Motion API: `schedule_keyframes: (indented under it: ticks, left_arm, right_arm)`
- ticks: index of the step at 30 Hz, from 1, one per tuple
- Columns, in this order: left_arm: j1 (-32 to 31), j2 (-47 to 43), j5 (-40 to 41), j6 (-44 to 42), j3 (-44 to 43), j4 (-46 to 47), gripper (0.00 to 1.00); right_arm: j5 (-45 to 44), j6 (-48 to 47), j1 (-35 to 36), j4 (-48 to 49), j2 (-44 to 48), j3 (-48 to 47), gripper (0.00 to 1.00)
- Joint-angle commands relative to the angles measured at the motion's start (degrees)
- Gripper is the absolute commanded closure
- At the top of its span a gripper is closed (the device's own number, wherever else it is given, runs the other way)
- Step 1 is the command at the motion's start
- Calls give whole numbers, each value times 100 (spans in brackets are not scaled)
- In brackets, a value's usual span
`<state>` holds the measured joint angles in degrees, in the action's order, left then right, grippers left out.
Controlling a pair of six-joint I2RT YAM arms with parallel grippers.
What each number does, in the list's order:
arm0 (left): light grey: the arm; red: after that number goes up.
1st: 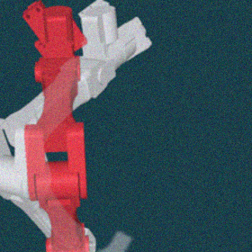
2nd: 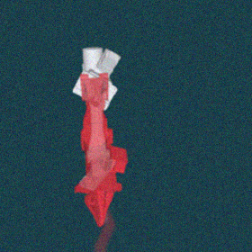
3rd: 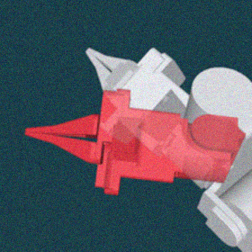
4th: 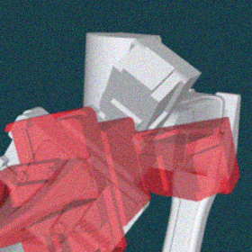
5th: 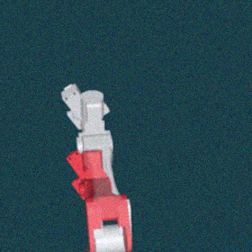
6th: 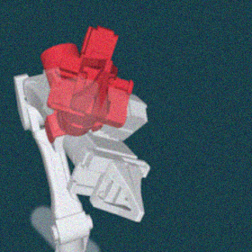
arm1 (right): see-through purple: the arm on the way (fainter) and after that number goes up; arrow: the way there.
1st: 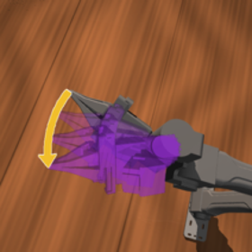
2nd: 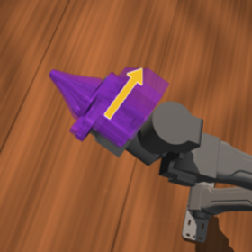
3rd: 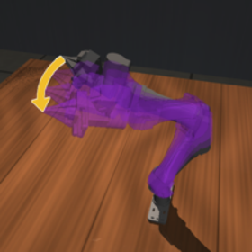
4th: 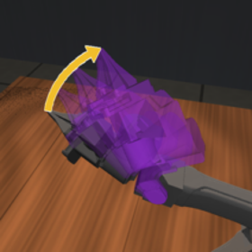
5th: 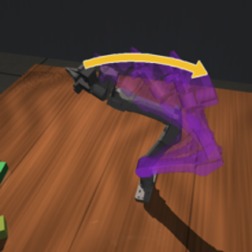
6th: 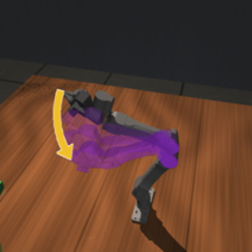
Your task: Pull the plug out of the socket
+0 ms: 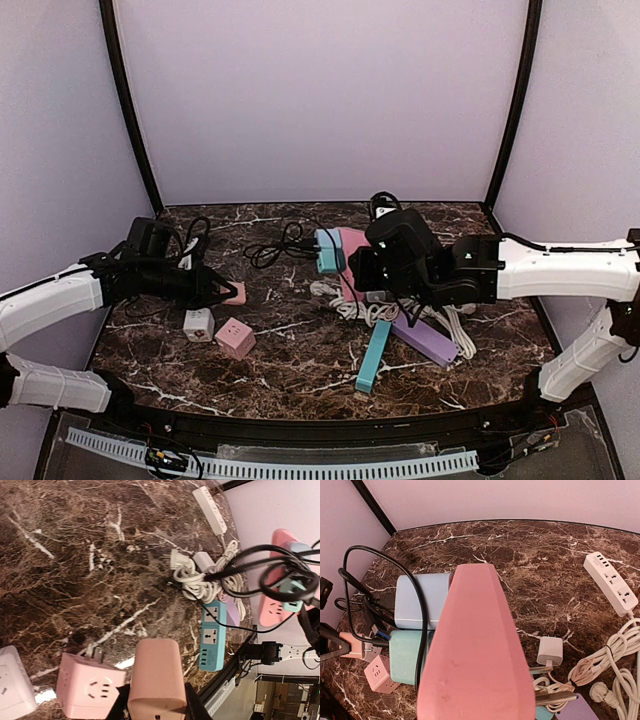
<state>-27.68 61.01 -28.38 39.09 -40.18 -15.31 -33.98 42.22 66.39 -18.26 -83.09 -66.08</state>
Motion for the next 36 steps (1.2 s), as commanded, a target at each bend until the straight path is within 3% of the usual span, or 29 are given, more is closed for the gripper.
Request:
schedule_keyframes:
  ticks: [1, 23, 29, 36]
  left_arm:
    - [377, 462, -93, -853, -350, -781, 100]
    - [1024, 2237, 202, -1424, -530, -482, 99]
    - [1030, 2571, 181, -1588, -657, -531, 86]
    - [1037, 2584, 377, -1679, -718, -690, 58]
  right_arm:
    - [88, -68, -129, 127, 298, -190, 100]
    - [659, -309, -180, 349, 155, -251, 100]
    - [787, -209, -184, 398, 112, -235, 100]
    - [813, -192, -188, 420, 74, -244, 100]
